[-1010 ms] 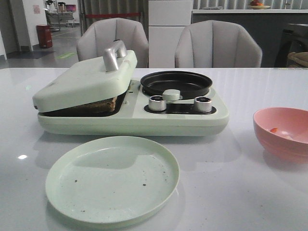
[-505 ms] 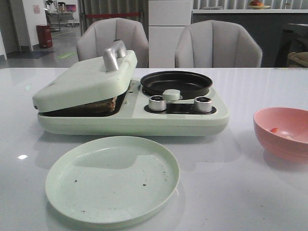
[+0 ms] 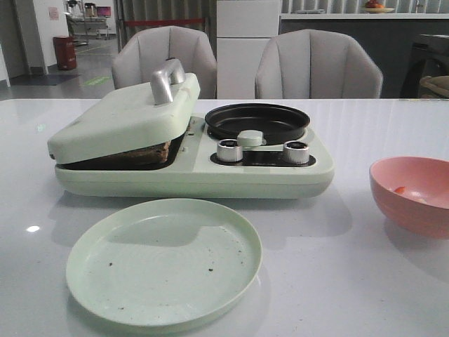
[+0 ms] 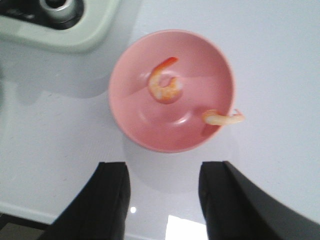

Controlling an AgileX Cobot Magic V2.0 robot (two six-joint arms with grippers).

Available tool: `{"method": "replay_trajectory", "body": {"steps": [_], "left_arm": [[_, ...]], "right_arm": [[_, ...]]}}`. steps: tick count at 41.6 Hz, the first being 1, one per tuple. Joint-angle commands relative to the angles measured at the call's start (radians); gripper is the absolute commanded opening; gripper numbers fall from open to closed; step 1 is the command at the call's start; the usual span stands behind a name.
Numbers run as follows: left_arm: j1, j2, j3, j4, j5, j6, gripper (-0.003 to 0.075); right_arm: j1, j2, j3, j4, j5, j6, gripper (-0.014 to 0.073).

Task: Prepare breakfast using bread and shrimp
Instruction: 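Move the right gripper to the pink bowl and grasp its rim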

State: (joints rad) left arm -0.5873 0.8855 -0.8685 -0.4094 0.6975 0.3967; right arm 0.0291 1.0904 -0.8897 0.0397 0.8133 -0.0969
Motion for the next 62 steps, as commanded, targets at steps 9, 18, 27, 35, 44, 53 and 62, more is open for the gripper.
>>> {"method": "replay_trajectory", "body": {"steps": [9, 18, 27, 35, 44, 53, 62], "left_arm": [[-0.008, -0.006, -0.026, -0.021, -0.07, -0.01, 0.01], [-0.008, -0.006, -0.026, -0.021, -0.07, -0.01, 0.01], [-0.008, -0.006, -0.026, -0.021, -0.07, -0.01, 0.01], [-0.008, -0.006, -0.026, -0.021, -0.07, -0.01, 0.01], [-0.008, -0.006, -0.026, -0.021, -0.07, -0.01, 0.01], [-0.008, -0.006, -0.026, -0.021, -0.07, -0.01, 0.01], [-0.008, -0.006, -0.026, -0.021, -0.07, -0.01, 0.01]], "right_arm": [[-0.088, 0.261, -0.203, -0.009, -0.043, -0.06, 0.0434], [-0.088, 0.477, -0.346, -0.009, -0.01, -0.142, 0.0434], [-0.088, 0.631, -0.436, -0.04, 0.016, -0.161, 0.0434], [-0.088, 0.701, -0.446, -0.057, 0.012, -0.161, 0.0434], [-0.088, 0.737, -0.446, -0.063, 0.021, -0.161, 0.0291], [-0.088, 0.735, -0.446, -0.064, 0.024, -0.161, 0.0052], [-0.081, 0.671, -0.471, -0.065, 0.014, -0.161, 0.0053]]}}
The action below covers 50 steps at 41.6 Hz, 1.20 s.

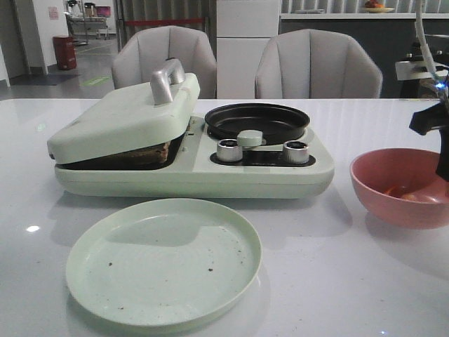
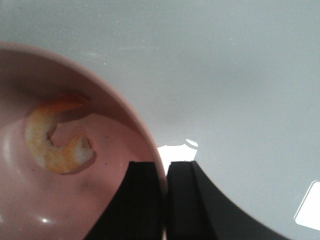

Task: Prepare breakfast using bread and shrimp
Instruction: 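Move the right gripper to the pink bowl and grasp its rim, then lift the pink bowl over the black frying pan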

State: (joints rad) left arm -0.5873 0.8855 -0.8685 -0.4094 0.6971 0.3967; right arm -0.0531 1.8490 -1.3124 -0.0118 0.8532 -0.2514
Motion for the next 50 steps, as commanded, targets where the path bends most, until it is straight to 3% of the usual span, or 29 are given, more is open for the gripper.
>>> {"method": "replay_trajectory", "body": {"steps": [1, 16, 32, 38, 50], "left_arm": [[-0.008, -0.006, -0.026, -0.021, -0.07, -0.01, 0.01], [-0.008, -0.006, -0.026, -0.021, -0.07, -0.01, 0.01], [-0.008, -0.006, -0.026, -0.021, -0.07, -0.01, 0.01], [-0.008, -0.006, -0.026, -0.021, -0.07, -0.01, 0.01], [-0.008, -0.006, -0.026, -0.021, -0.07, -0.01, 0.01]], "right_arm": [[0.004, -0.098, -0.057, -0.013, -0.027, -0.007, 0.0053], [0.175, -0.138, -0.354, -0.061, -0.075, 0.021, 0.0053], [0.319, 0.177, -0.777, -0.117, -0.142, 0.071, 0.0053], [0.361, 0.268, -0.872, -0.286, -0.156, 0.129, 0.0053], [0.49, 0.305, -0.893, -0.924, -0.169, 0.442, 0.0053]]}}
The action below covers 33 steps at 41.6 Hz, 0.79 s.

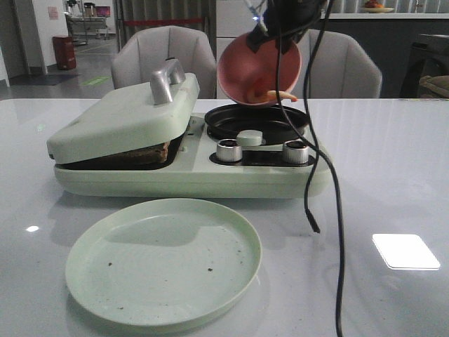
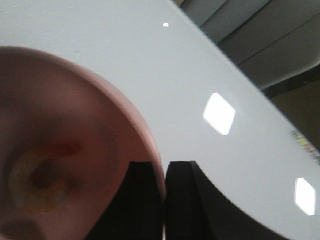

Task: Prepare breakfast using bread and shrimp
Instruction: 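Lift the pink bowl over the black frying pan, then tilt the pink bowl to pour the shrimp into the frying pan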

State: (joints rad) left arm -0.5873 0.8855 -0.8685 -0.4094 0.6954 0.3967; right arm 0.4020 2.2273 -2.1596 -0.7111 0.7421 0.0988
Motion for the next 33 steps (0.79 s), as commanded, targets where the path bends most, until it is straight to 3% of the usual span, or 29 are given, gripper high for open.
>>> {"method": "replay_trajectory", "body": {"steps": [1, 5, 13, 33], "left_arm": [[-0.008, -0.006, -0.026, -0.021, -0.068, -0.01, 0.01], [-0.008, -0.006, -0.026, -0.021, -0.068, -0.01, 0.01], [-0.008, -0.006, -0.026, -0.021, -0.068, -0.01, 0.01], [-0.008, -0.006, -0.026, -0.021, -0.068, -0.01, 0.01]], "right_arm": [[0.044, -0.074, -0.046, -0.269, -0.053, 0.112, 0.0053], [0.082, -0.074, -0.046, -0.455, -0.021, 0.191, 0.0053], [0.122, -0.074, -0.046, -0.663, 0.072, 0.281, 0.0053], [0.185, -0.081, -0.046, -0.86, 0.198, 0.285, 0.0053]]}}
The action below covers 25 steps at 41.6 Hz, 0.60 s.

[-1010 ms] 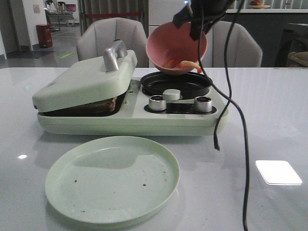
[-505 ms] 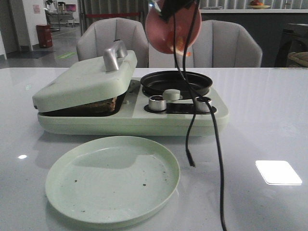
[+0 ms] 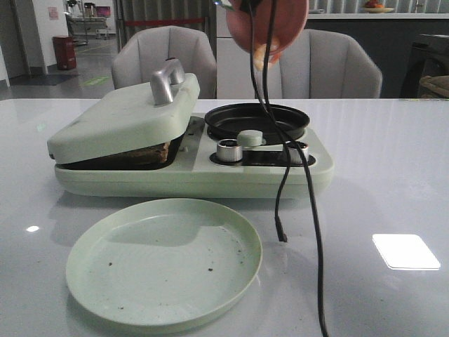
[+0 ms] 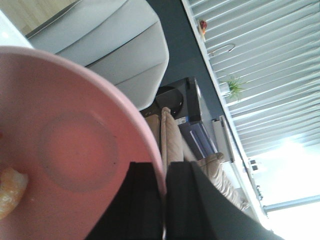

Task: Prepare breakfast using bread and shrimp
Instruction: 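Tilt the pink bowl to pour the shrimp into the frying pan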

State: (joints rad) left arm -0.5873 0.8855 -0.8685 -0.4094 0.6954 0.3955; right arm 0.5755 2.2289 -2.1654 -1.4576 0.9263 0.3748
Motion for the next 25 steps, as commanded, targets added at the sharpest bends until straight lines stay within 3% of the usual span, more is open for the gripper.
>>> {"method": "replay_trajectory", "body": {"steps": [1, 13, 25], "left_arm": [[-0.008, -0.006, -0.026, -0.021, -0.068, -0.009, 0.01], [-0.008, -0.006, -0.026, -0.021, -0.068, -0.009, 0.01], [-0.008, -0.006, -0.026, -0.021, -0.068, -0.009, 0.01]], "right_arm": [[0.015, -0.083, -0.04, -0.116, 0.018, 0.009, 0.0053], [0.059, -0.083, -0.04, -0.271, 0.094, 0.009, 0.0053], [0.07, -0.083, -0.04, -0.334, 0.138, 0.008, 0.0053]]}}
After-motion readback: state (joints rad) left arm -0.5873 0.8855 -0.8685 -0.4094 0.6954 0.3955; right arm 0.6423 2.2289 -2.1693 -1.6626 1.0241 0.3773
